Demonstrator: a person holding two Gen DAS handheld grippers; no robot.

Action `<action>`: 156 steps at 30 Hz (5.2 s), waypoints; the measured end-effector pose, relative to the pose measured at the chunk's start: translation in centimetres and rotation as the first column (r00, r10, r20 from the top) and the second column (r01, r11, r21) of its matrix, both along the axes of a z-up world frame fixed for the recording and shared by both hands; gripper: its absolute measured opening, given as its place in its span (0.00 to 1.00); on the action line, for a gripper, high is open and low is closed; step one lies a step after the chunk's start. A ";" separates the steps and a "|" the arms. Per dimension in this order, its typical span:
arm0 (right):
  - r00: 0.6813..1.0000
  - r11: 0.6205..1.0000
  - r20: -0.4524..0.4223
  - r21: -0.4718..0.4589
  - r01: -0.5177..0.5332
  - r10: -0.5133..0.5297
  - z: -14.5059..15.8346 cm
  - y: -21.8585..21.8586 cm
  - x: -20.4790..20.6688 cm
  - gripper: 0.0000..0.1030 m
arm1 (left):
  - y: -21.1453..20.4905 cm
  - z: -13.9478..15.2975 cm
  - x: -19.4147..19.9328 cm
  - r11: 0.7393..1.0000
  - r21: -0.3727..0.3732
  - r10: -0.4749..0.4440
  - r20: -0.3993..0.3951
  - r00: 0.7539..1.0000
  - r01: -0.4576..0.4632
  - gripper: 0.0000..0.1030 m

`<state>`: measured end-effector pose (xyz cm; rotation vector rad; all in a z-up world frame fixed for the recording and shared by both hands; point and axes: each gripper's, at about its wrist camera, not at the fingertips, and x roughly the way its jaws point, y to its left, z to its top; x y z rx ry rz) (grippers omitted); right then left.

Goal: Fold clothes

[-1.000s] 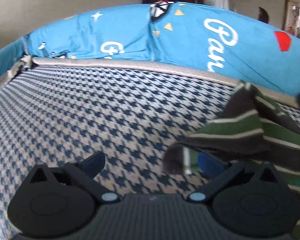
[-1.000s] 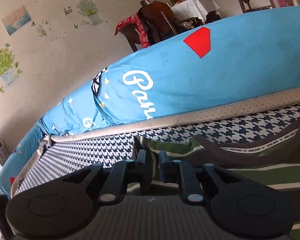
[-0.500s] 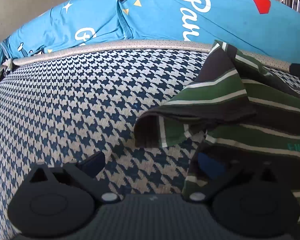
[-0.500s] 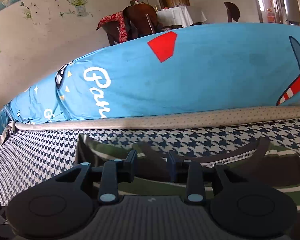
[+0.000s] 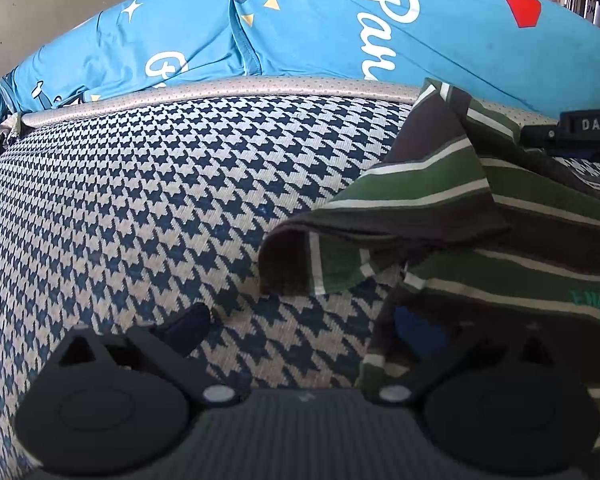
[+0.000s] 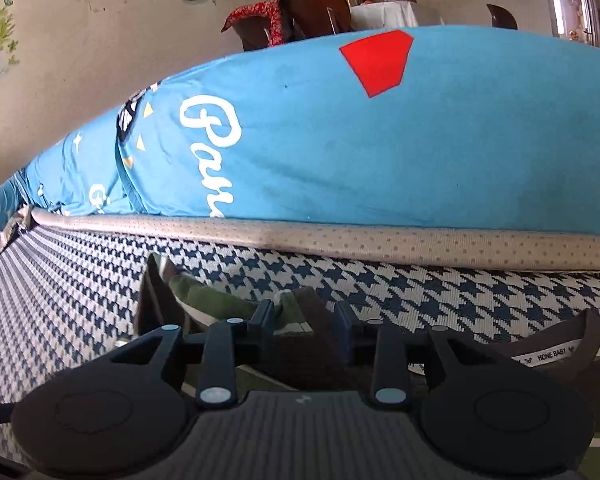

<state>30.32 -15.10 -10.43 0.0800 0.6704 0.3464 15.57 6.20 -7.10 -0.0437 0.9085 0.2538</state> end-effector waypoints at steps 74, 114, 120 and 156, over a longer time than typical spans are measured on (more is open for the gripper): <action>0.943 0.954 -0.161 0.122 -0.275 0.293 -0.9 5.3 -3.7 0.19 | 2.7 2.6 0.7 0.993 -0.011 0.120 0.049 0.992 -0.119 1.00; 0.988 0.960 -0.124 0.253 0.122 -0.093 3.6 -0.6 -7.3 0.20 | 2.3 0.9 2.9 0.998 0.018 0.060 0.094 0.994 -0.062 1.00; 0.974 0.944 -0.106 0.247 0.220 -0.199 4.9 -2.3 -11.5 0.29 | 0.8 0.7 2.3 1.000 0.004 -0.004 0.106 0.994 0.003 1.00; 0.959 0.930 -0.040 0.237 0.282 -0.280 6.3 -3.5 -10.0 0.32 | -4.1 -0.3 3.7 0.959 0.160 -0.263 0.200 0.944 0.233 0.97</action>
